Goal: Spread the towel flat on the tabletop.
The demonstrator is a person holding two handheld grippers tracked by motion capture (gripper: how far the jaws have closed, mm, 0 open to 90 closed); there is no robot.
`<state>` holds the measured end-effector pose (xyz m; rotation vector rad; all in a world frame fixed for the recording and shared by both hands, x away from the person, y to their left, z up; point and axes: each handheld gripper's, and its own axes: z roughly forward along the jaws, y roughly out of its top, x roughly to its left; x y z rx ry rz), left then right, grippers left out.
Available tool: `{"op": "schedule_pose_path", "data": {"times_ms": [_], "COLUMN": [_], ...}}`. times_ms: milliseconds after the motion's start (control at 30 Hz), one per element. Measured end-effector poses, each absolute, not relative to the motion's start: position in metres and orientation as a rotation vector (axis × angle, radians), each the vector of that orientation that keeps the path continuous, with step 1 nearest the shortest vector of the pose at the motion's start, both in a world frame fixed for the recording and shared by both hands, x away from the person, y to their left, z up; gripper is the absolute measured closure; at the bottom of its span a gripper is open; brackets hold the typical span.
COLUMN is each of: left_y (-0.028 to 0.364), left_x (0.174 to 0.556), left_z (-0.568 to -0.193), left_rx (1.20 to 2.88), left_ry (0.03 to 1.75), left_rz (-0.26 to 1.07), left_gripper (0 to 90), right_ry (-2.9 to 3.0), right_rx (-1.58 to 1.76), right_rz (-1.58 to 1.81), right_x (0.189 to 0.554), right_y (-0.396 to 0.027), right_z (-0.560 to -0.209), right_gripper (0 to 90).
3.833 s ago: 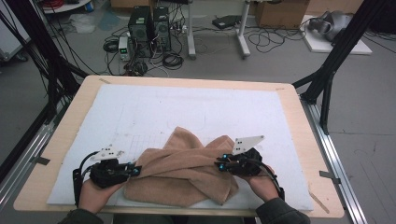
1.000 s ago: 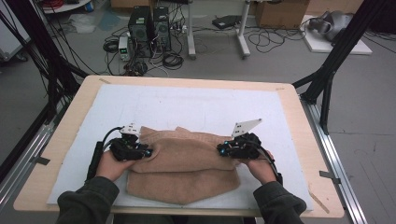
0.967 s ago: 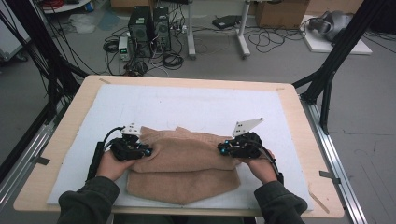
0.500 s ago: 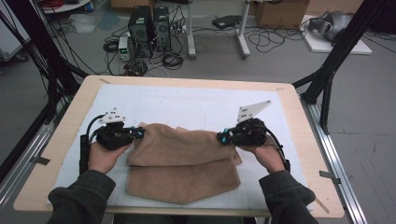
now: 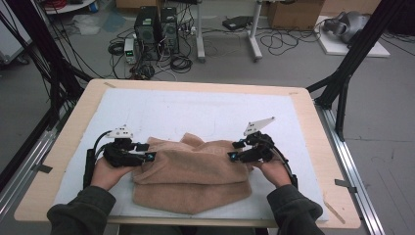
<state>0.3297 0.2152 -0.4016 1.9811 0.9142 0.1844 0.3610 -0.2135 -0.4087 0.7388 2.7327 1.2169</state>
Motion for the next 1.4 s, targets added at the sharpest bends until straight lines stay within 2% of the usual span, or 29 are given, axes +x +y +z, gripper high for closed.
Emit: {"op": "schedule_pose_path", "data": {"times_ms": [67,100,133,200,233,333,633,733,767,833,933,1100,1167,1200,1233,1267,1300,1333,1400], "left_y": [0.212,0.21,0.206,0.196,0.191,0.192,0.208,0.209,0.208,0.207,0.206,0.203,0.204,0.205,0.207,0.209,0.212,0.215,0.217], "left_x": [0.336,0.339,0.342,0.344,0.342,0.337,0.316,0.312,0.31,0.308,0.307,0.308,0.309,0.31,0.311,0.312,0.314,0.316,0.322], "left_z": [-0.404,-0.408,-0.413,-0.424,-0.429,-0.428,-0.388,-0.383,-0.388,-0.399,-0.421,-0.427,-0.428,-0.427,-0.425,-0.423,-0.421,-0.42,-0.422], "left_rx": [2.001,2.021,2.049,2.175,2.198,2.189,2.025,2.035,2.085,2.144,2.193,2.201,2.192,2.182,2.152,2.135,2.103,2.077,2.067], "left_ry": [0.93,0.94,0.941,0.935,0.919,0.894,0.85,0.825,0.814,0.812,0.834,0.828,0.832,0.837,0.861,0.882,0.906,0.917,0.949], "left_rz": [0.175,0.151,0.104,0.029,0.023,0.063,0.262,0.222,0.216,0.181,0.115,0.113,0.101,0.099,0.113,0.128,0.134,0.135,0.104], "left_gripper": [44.7,45.3,49.3,65.2,74.8,84.4,85.0,85.0,84.9,84.8,84.3,83.9,83.1,80.7,72.4,60.1,52.0,49.1,44.5], "right_ry": [2.752,2.742,2.734,2.725,2.724,2.712,2.606,2.621,2.798,2.831,2.822,2.684,2.682,2.698,2.723,2.743,2.739,2.742,2.746], "right_rx": [0.742,0.732,0.721,0.674,0.658,0.602,0.535,0.504,0.491,0.468,0.507,0.691,0.727,0.738,0.736,0.713,0.689,0.667,0.614], "right_rz": [1.223,1.255,1.259,1.229,1.216,1.205,1.331,1.342,1.276,1.216,1.173,1.25,1.209,1.218,1.205,1.182,1.203,1.219,1.207], "right_x": [0.358,0.356,0.353,0.351,0.35,0.346,0.335,0.331,0.332,0.33,0.329,0.346,0.352,0.354,0.355,0.354,0.353,0.351,0.347], "right_y": [-0.209,-0.209,-0.209,-0.208,-0.208,-0.212,-0.224,-0.221,-0.213,-0.21,-0.208,-0.212,-0.208,-0.206,-0.202,-0.199,-0.198,-0.198,-0.197], "right_z": [-0.422,-0.425,-0.425,-0.421,-0.419,-0.407,-0.366,-0.36,-0.374,-0.38,-0.392,-0.393,-0.4,-0.405,-0.41,-0.415,-0.417,-0.417,-0.415], "right_gripper": [66.5,70.6,74.5,83.9,85.1,86.5,86.9,86.7,84.4,83.1,73.8,49.2,42.6,43.4,47.1,55.5,63.3,71.6,78.1]}}
